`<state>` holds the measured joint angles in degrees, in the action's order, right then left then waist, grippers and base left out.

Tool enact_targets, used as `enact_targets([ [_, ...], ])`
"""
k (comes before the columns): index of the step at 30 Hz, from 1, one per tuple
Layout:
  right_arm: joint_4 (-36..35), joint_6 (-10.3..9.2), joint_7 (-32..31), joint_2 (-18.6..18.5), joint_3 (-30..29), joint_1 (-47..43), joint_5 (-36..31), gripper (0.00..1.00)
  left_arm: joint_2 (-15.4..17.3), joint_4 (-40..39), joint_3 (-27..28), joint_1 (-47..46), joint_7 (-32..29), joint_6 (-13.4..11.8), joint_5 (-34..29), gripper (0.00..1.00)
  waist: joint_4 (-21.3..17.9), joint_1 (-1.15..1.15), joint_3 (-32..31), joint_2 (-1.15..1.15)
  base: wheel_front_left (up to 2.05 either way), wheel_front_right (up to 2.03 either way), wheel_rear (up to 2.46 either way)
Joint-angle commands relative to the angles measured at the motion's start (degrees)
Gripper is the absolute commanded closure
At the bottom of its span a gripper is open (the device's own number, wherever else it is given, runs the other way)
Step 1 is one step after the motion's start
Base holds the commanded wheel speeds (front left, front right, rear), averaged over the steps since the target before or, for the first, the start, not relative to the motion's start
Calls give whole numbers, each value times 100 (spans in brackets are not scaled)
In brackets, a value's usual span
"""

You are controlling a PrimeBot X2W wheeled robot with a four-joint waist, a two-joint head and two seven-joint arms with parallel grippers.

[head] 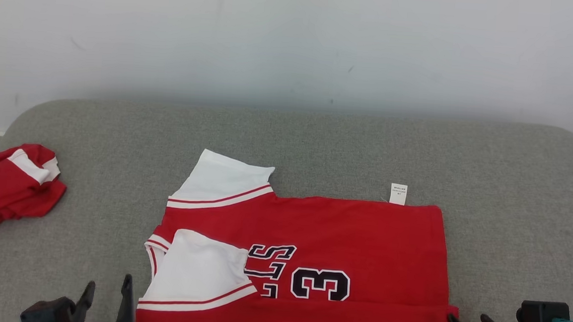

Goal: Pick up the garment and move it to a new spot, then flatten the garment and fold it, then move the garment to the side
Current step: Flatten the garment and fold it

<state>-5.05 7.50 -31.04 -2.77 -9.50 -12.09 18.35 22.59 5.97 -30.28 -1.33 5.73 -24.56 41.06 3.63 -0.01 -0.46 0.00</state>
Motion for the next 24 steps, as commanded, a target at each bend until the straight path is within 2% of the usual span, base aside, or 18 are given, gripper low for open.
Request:
enact_targets([
  [1, -24, -2, 133, -20, 37, 98, -135, 0, 45, -41, 43, -33, 210, 35, -116, 0, -29, 1, -129, 0, 0, 0, 0],
  [4, 130, -2, 738, -18, 61, 232, -255, 0, 77, -58, 26, -171, 721, 147, -480, 0, -79, 1, -248, 0, 0, 0, 0],
  [6, 240, -2, 1073, -21, 95, 391, -262, 0, 97, 8, -39, -269, 800, 219, -627, 0, -96, 1, -296, 0, 0, 0, 0],
  [10, 538, -2, 1795, -20, 237, 604, -373, 0, -26, 189, -65, -417, 853, 330, -653, 0, -133, 1, -368, 0, 0, 0, 0],
  [15, 893, -2, 2507, -21, 519, 915, -515, 0, -20, 507, -176, -626, 818, 411, -778, 0, -219, 1, -441, 0, 0, 0, 0],
  [18, 1147, -2, 2827, -22, 579, 1069, -574, 0, -19, 630, -200, -702, 814, 492, -748, 0, -259, 1, -498, 0, 0, 0, 0],
  [24, 1533, -2, 3300, -21, 606, 1247, -562, 0, 4, 767, -241, -765, 774, 810, -561, 0, -286, 1, -597, 0, 0, 0, 0],
])
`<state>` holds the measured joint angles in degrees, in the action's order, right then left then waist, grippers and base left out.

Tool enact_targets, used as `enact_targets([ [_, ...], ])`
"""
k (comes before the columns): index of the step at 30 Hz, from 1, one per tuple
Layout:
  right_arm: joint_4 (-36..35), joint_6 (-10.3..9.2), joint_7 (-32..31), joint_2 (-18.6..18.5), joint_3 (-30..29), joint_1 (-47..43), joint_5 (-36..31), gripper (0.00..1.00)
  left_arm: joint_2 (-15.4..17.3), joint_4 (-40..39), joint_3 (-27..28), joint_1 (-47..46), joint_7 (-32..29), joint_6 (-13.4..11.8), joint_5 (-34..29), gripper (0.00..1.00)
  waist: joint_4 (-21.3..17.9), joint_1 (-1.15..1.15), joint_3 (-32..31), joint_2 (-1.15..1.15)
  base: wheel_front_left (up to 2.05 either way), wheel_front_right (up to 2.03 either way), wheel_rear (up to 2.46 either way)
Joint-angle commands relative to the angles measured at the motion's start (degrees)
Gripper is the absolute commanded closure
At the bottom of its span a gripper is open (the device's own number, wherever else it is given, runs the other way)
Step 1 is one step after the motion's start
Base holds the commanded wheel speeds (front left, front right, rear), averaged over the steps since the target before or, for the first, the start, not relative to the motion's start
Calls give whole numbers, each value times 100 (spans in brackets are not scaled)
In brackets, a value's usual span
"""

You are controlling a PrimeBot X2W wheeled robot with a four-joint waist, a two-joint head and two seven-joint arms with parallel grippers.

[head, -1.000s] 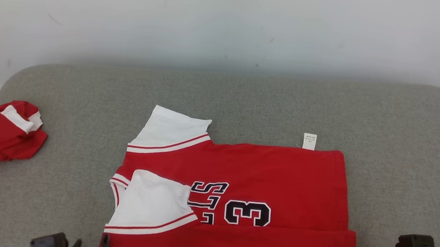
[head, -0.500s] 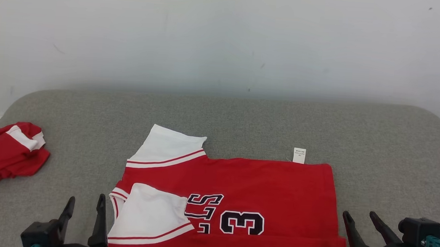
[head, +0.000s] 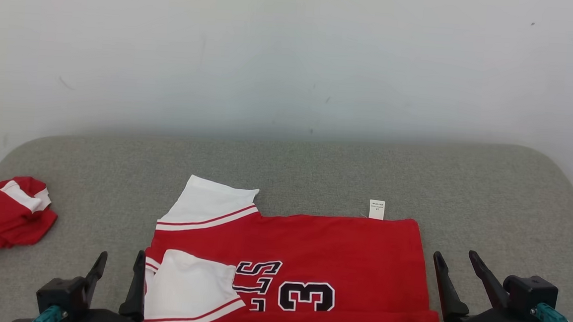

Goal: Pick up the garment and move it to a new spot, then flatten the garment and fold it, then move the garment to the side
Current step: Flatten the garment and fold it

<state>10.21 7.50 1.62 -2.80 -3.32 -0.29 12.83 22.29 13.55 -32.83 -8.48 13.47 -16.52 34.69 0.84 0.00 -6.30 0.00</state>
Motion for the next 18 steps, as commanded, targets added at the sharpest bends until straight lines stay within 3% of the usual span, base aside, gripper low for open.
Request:
enact_targets([
  [1, 62, -2, 66, -20, -8, 79, -9, 0, 41, 30, 23, -45, -3, 32, 96, 0, -9, 0, -22, 0, 0, 0, 0],
  [18, 433, -2, 400, -20, 213, 257, 61, 0, 130, 7, 208, 38, 62, -49, 133, 0, 78, 0, 1, 0, 0, 0, 0],
])
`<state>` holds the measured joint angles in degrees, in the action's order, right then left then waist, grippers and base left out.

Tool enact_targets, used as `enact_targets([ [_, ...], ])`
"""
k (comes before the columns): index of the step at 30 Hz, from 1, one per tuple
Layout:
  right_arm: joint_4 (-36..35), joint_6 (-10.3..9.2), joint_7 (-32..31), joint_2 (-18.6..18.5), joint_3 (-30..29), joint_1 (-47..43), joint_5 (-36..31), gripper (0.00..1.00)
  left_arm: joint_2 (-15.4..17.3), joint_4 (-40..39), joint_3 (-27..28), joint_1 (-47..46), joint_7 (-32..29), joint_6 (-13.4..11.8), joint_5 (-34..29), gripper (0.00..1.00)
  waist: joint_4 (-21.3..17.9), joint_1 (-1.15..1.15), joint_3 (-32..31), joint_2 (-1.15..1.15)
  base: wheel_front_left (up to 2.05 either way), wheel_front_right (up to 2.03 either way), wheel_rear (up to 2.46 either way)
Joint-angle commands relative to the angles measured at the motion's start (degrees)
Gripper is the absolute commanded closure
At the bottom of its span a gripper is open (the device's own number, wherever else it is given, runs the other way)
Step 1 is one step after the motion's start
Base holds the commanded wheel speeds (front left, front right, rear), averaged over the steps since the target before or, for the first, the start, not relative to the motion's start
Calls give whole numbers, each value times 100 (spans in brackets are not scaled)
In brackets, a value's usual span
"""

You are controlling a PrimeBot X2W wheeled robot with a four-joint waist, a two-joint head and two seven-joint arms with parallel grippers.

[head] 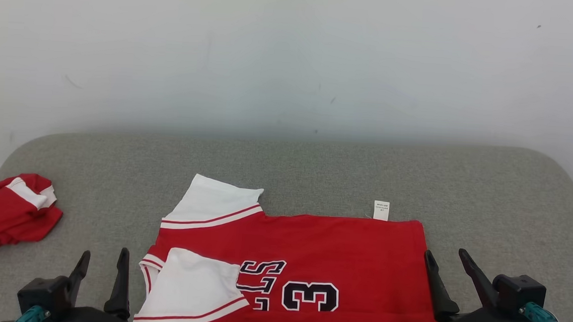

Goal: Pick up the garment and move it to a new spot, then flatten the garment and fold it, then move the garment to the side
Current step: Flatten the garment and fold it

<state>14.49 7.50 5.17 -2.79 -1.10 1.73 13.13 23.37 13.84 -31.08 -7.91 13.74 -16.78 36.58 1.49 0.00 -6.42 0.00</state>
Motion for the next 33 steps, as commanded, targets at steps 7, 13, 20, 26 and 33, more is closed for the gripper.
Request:
enact_targets([
  [7, -37, -2, 155, -22, 39, 103, 30, 0, -128, -232, 303, 224, 144, 117, -237, 0, 49, 0, 96, 0, 0, 0, 0],
  [13, -31, -2, 261, -21, 140, 93, -77, 0, -373, -497, 757, 531, 153, 481, -631, 0, 86, 0, 199, 0, 0, 0, 0],
  [20, -18, -2, 377, -64, 218, 142, -144, 0, -591, -504, 1084, 648, 155, 983, -997, 0, 119, 0, 301, 0, 0, 0, 0],
  [26, 4, -2, 440, -80, 189, 149, -198, 0, -715, -438, 1328, 724, 155, 1177, -1291, 0, 118, 0, 339, 0, 0, 0, 0],
  [33, 17, -2, 419, -66, 135, 156, -178, 0, -831, -379, 1498, 750, 156, 1353, -1448, 0, 95, 0, 340, 0, 0, 0, 0],
])
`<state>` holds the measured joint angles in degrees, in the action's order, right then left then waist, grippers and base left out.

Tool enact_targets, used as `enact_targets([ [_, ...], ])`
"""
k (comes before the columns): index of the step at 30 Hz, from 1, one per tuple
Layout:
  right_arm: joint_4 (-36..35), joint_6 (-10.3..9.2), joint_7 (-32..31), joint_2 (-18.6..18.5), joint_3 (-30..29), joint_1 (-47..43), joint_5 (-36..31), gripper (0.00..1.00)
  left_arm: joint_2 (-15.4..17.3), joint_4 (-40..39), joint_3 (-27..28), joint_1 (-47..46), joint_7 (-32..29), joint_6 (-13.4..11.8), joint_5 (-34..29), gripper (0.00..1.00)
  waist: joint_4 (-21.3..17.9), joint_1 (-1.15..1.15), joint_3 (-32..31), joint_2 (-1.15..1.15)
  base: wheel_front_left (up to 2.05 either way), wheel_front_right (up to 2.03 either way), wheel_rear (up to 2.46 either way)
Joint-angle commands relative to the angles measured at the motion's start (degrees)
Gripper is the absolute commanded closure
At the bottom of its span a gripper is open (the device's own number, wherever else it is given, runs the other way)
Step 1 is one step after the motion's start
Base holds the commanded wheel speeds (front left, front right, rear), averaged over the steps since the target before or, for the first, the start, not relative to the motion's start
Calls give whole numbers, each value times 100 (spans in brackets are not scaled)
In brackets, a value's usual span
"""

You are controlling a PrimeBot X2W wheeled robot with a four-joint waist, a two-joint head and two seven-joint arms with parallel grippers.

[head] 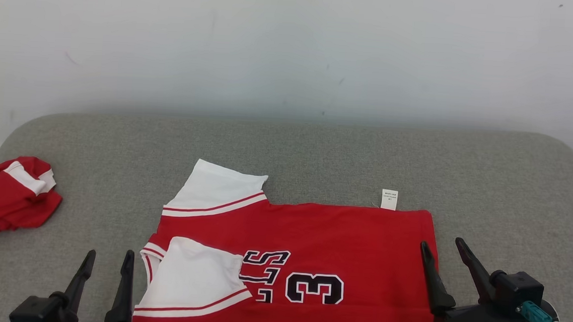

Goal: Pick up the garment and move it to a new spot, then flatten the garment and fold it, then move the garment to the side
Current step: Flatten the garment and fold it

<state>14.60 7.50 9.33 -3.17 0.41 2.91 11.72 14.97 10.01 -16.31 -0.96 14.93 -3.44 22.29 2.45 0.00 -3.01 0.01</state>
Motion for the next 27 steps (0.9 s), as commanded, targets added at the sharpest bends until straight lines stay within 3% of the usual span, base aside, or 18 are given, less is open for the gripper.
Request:
enact_targets([
  [1, 2, -2, -1, -25, -20, 43, -28, 0, 4, 30, 30, 47, 37, 30, -68, 0, -7, 0, -1, -1, 0, 0, 0],
  [8, -57, -2, -180, -8, -116, 113, 59, 0, -53, 232, -21, -177, 28, 137, -218, 0, -14, 0, 36, -1, 0, 0, 0],
  [13, -123, -2, -735, -83, -219, 309, -32, 0, -155, 485, -175, -730, -567, 292, -53, 0, 23, 0, 149, -1, 0, 0, 0],
  [19, -284, -2, -2148, -190, -369, 828, -21, 0, -177, 768, -430, -1791, -1498, 460, -157, 0, -6, 0, 475, -1, 0, 0, 0],
  [21, -384, 0, -3011, -293, -450, 1136, -48, 0, -277, 982, -474, -2338, -2054, 453, -75, 0, -47, 0, 715, -1, 0, 0, 0],
  [27, -678, -1, -4655, -353, -636, 1690, -77, 0, -495, 1338, -554, -3447, -2958, 365, -45, 0, -130, 0, 1276, -1, 0, 0, 0],
])
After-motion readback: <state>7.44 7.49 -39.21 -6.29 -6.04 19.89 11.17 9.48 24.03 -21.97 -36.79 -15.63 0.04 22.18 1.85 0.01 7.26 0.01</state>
